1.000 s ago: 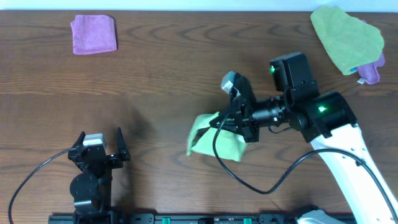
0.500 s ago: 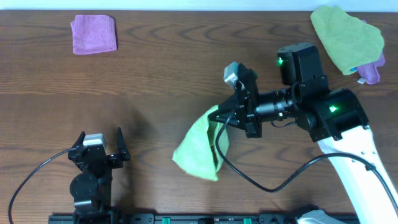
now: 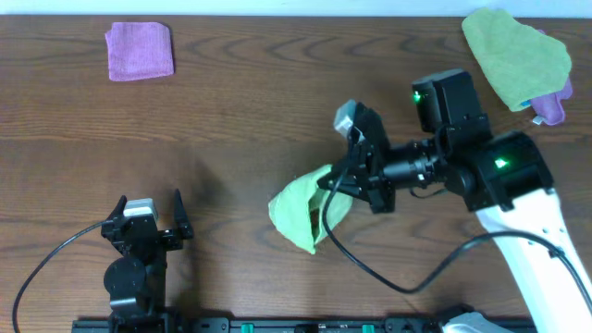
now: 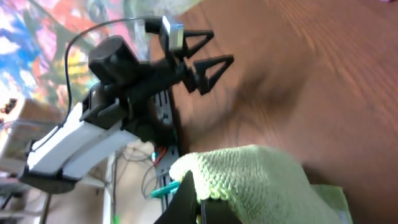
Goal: Fold the cloth
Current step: 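Lift the held green cloth and carry it toward the table center, then lay the green cloth flat on the table center and release it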
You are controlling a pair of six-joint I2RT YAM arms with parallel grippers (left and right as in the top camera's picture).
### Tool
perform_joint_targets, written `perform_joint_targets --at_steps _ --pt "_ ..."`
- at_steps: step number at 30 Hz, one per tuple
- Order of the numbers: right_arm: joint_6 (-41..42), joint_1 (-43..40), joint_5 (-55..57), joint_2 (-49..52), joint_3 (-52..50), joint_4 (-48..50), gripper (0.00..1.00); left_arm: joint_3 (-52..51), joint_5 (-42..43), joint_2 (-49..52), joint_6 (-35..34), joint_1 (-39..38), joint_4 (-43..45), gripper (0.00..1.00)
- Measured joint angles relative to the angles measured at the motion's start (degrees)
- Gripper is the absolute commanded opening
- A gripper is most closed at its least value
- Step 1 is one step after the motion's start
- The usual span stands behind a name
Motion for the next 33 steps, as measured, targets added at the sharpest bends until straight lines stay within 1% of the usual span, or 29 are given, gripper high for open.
perform_joint_targets --at_steps 5,9,12,15,17,21,26,29,33 --pt "-1.07 0.0 11.47 -9.86 0.57 -8.09 0.01 0.0 0.0 0.0 0.0 0.0 0.0 0.95" --pt "-0.5 0.0 17.42 -16.55 1.46 -12.94 0.01 0.0 0.0 0.0 0.0 0.0 0.0 0.95" --pt "-0.28 0.0 19.26 -18.1 1.62 -14.36 0.01 0.0 0.02 0.0 0.0 0.0 0.0 0.95" --pt "-0.2 0.0 20.28 -17.44 1.62 -13.55 0.01 0.0 0.0 0.0 0.0 0.0 0.0 0.95" --pt "-0.24 0.0 20.81 -15.82 1.6 -12.48 0.01 0.0 0.0 0.0 0.0 0.0 0.0 0.95" --pt "-1.09 0.0 21.22 -9.18 1.53 -8.57 0.01 0.0 0.0 0.0 0.0 0.0 0.0 0.95" --pt "-2.84 -0.31 21.24 5.05 1.18 1.6 0.01 0.0 0.02 0.0 0.0 0.0 0.0 0.95" --pt "-2.99 -2.58 21.27 12.96 1.16 8.13 0.01 0.0 0.02 0.0 0.0 0.0 0.0 0.95" --pt "-1.88 -7.82 22.1 21.49 1.07 16.0 0.01 0.0 0.0 0.0 0.0 0.0 0.02 0.95"
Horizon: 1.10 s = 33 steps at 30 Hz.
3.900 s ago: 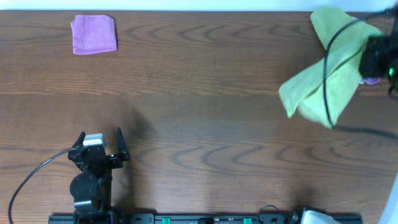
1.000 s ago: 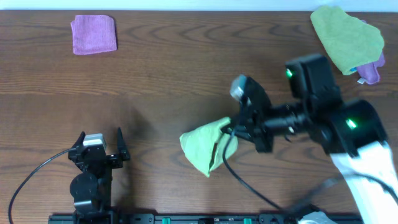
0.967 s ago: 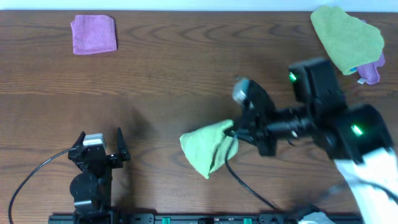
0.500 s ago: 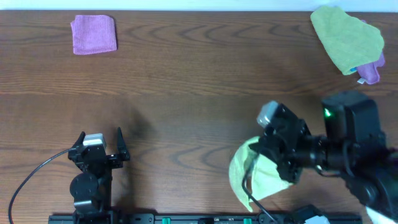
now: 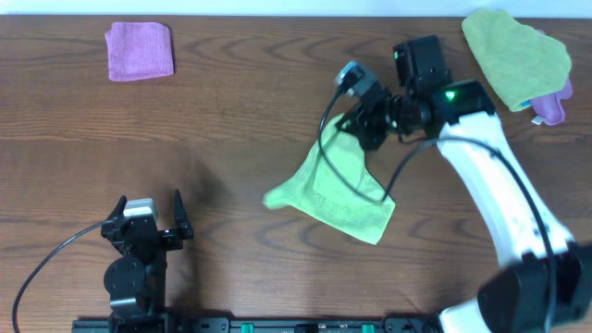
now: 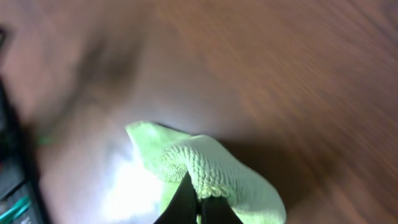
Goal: Fold the cloth
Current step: 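Lay the green cloth flat on the table center and release it, then press and smooth the green cloth flat with the right gripper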
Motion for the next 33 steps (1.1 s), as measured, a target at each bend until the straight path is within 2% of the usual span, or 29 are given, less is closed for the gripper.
perform_joint_targets --at_steps 2,3,4,6,7,8,11,14,18,21,26,29,33 --pt "0.37 -2.23 0.33 2.54 -0.04 2.73 0.01 0.0 0.0 0.0 0.0 0.0 -0.02 0.95" --pt "0.44 -3.04 0.46 3.39 -0.07 3.89 0.11 0.0 0.0 0.0 0.0 0.0 -0.02 0.95" --pt "0.9 -3.54 0.79 4.04 -0.07 5.01 0.25 0.0 0.0 0.0 0.0 0.0 -0.02 0.95" --pt "1.88 -4.04 3.78 5.88 -0.07 8.7 0.7 0.0 0.0 0.0 0.0 0.0 -0.02 0.95" --pt "2.45 -4.02 6.78 6.84 -0.07 10.93 0.86 0.0 0.0 0.0 0.0 0.0 -0.02 0.95" --pt "5.99 -3.93 14.05 8.33 -0.11 14.29 0.99 0.0 0.0 0.0 0.0 0.0 -0.02 0.95" --pt "11.61 -3.98 28.3 10.51 -0.13 15.65 0.99 0.0 0.0 0.0 0.0 0.0 -0.02 0.95" --pt "13.9 -4.04 34.91 10.6 -0.13 11.69 0.99 0.0 0.0 0.0 0.0 0.0 -0.02 0.95" --pt "13.44 -3.91 33.27 9.97 -0.2 2.32 0.99 0.0 0.0 0.0 0.0 0.0 -0.02 0.95" --pt "11.41 -3.17 31.58 7.39 -0.26 -0.87 0.99 0.0 0.0 0.02 0.0 0.0 -0.02 0.95" --pt "7.61 1.33 27.21 -3.48 -0.26 -5.6 0.93 0.0 0.0 0.0 0.0 0.0 -0.02 0.95" --pt "5.97 6.38 25.81 -5.9 -1.42 -5.95 0.92 0.0 0.0 0.0 0.0 0.0 -0.02 0.95" --pt "5.05 11.91 27.65 -4.68 -8.17 -2.97 0.9 0.0 0.0 0.0 0.0 0.0 -0.02 0.95"
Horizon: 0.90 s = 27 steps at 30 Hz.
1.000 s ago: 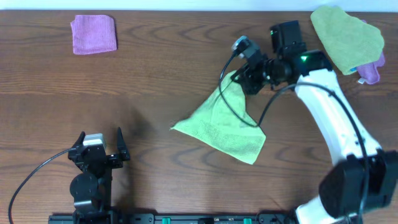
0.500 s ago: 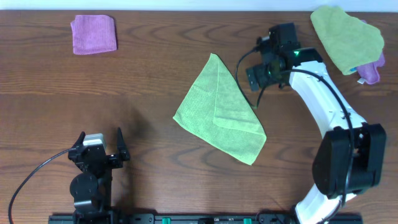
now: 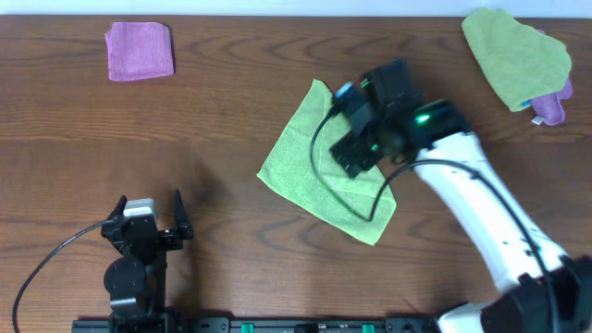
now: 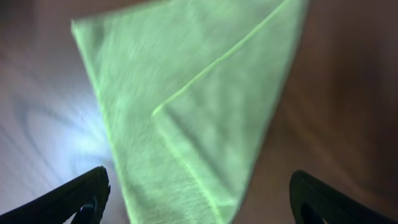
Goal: Fold the cloth
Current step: 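Press and smooth the green cloth flat with the right gripper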
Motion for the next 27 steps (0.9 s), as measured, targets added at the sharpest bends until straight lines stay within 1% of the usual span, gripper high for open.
perform_joint_targets --at_steps 2,4,8,10,13,14,16,19,27 --pt "-0.37 1.97 1.42 0.85 -2.36 0.98 0.87 0.0 0.0 0.0 0.0 0.0 0.0 0.95" --pt "-0.37 3.67 2.64 1.2 -3.98 2.14 0.86 0.0 0.0 0.0 0.0 0.0 0.0 0.95" --pt "-0.46 5.22 4.31 2.27 -4.39 4.04 0.79 0.0 0.0 0.0 0.0 0.0 0.0 0.95" --pt "-0.44 5.7 4.96 4.11 -4.39 4.44 0.74 0.0 0.0 0.0 0.0 0.0 0.0 0.95" --pt "-0.28 7.52 5.97 9.57 -4.44 5.03 0.71 0.0 0.0 0.0 0.0 0.0 0.0 0.96" --pt "-0.26 8.0 6.32 10.54 -4.5 5.16 0.7 0.0 0.0 0.0 0.0 0.0 0.0 0.96" --pt "-0.22 8.9 6.86 12.11 -4.52 5.6 0.65 0.0 0.0 0.0 0.0 0.0 0.0 0.95" --pt "-0.09 9.46 7.21 12.96 -4.57 6.27 0.62 0.0 0.0 0.0 0.0 0.0 0.0 0.95" --pt "-0.07 9.46 7.45 13.97 -4.61 7.17 0.6 0.0 0.0 0.0 0.0 0.0 0.0 0.96"
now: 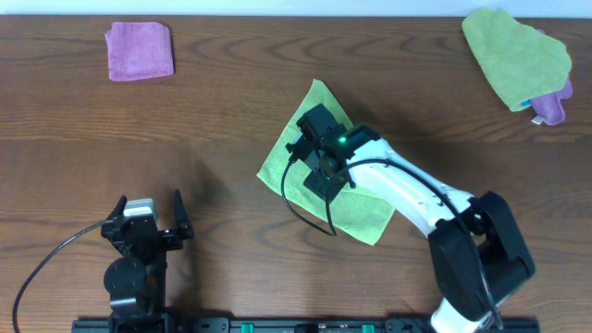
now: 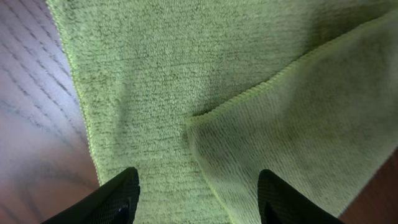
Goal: Fold the cloth
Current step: 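Press and smooth the green cloth flat with the right gripper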
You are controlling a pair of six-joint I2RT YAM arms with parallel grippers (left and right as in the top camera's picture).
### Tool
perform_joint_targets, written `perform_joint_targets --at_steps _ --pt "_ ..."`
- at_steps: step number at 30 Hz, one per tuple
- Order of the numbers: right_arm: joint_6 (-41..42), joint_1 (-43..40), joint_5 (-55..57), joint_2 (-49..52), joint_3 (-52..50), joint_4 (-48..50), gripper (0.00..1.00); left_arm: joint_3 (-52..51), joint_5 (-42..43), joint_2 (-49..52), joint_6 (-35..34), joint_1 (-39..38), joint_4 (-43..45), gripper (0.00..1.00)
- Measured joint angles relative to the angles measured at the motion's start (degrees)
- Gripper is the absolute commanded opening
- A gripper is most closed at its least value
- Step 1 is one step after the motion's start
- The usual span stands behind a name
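Note:
The lime-green cloth [image 1: 366,211] lies spread flat on the wooden table [image 1: 231,120], near the middle. In the right wrist view the cloth [image 2: 143,74] fills the frame, and an upper layer [image 2: 311,112] overlaps it along a hemmed edge. My right gripper [image 1: 317,171] hovers low over the cloth's left-centre, open [image 2: 198,200], with nothing between its black fingers [image 2: 118,199]. Parked at the front left, away from the cloth, my left gripper [image 1: 150,205] is open and empty.
A folded purple cloth [image 1: 139,51] lies at the back left. At the back right corner is a heap of another green cloth [image 1: 516,51] over a purple one [image 1: 552,106]. A black rail runs along the table's front edge [image 1: 305,324].
My open right gripper has moved left and down. It was higher above the cloth's right part and is now close over its left-centre. The cloth lies as before.
First my right gripper was shut on the bunched cloth, held up near the front middle. Then it held a corner farther back with the cloth draping out. Later the cloth lay spread, the gripper open above it. Now it hovers low.

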Motion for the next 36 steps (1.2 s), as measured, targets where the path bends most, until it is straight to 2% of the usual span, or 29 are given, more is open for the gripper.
perform_joint_targets --at_steps 6,10,17,19,22,31,36 --pt "0.26 0.0 -0.13 2.93 0.0 0.22 0.57 0.0 0.0 0.0 0.0 0.0 0.0 0.96" --pt "0.79 0.0 -0.31 3.15 0.0 0.5 0.47 0.0 0.0 0.0 0.0 0.0 0.0 0.95" --pt "0.87 0.0 -0.33 4.52 0.0 0.98 0.47 0.0 0.0 0.0 0.0 0.0 0.0 0.96" --pt "0.87 0.0 -0.31 5.55 0.0 1.01 0.36 0.0 0.0 0.0 0.0 0.0 0.0 0.95" --pt "1.16 0.0 -0.09 6.69 0.0 1.05 0.01 0.0 0.0 0.0 0.0 0.0 0.0 0.95" --pt "1.31 0.0 3.13 6.93 0.48 -0.98 0.01 0.0 0.0 0.0 0.0 0.0 0.0 0.95" --pt "1.33 -0.02 7.5 6.93 5.49 -5.49 0.02 0.0 0.0 0.0 0.0 0.0 0.0 0.95"
